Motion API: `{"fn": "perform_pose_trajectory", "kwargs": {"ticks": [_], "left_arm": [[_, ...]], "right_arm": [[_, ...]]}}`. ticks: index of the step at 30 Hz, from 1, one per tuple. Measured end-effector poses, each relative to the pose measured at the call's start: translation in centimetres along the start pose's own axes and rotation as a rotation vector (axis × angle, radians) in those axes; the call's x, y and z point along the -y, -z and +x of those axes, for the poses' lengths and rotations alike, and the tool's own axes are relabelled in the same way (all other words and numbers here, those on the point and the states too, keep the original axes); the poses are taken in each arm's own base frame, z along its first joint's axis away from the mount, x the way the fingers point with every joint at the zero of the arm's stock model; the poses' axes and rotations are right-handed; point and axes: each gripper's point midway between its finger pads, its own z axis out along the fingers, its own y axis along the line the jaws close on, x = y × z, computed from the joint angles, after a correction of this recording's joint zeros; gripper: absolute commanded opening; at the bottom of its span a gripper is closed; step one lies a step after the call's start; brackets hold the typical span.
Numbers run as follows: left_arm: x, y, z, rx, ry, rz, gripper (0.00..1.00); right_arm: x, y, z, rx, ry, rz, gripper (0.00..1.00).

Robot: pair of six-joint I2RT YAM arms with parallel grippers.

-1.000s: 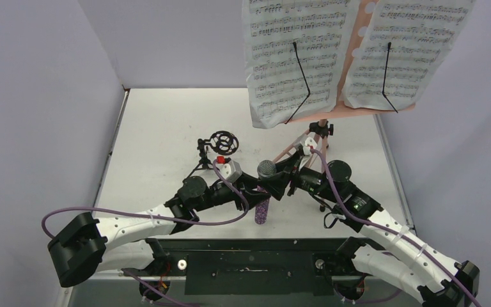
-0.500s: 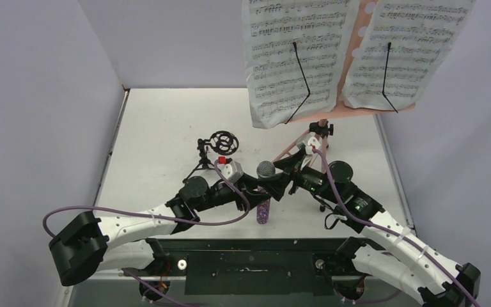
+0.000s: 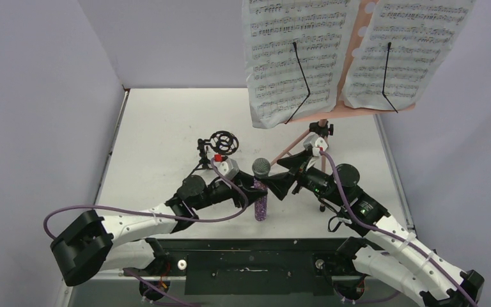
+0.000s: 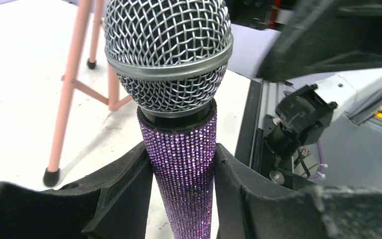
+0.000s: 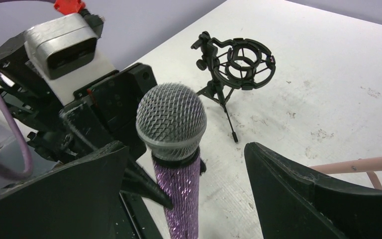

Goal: Set up the instrument practice props

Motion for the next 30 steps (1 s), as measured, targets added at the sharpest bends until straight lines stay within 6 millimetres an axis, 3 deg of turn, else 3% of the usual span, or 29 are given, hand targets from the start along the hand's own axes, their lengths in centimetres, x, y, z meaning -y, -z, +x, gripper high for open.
{"fn": "perform_pose_trajectory", "kwargs": {"ticks": [4, 9, 20, 30], "left_arm": [[-2.6, 0.8, -0.9, 0.027, 0.027, -0.056, 0.0], [-5.4, 2.4, -3.7, 0.102, 0.045, -0.114, 0.0], [-7.4, 7.0, -12.5, 0.321, -0.081, -0.227, 0.0], [-8.3, 7.7, -17.8, 0.375, -0.298, -0.328, 0.0]], "right_arm": [[0.0, 0.1, -0.1, 0.006, 0.007, 0.002, 0.9], [0.0, 0.3, -0.4, 0.014, 0.015, 0.003, 0.9], [0.3, 0.2, 0.0, 0.008, 0.015, 0.015, 0.9], [0.5, 0.2, 0.4, 0.002, 0.014, 0.023, 0.9]]}}
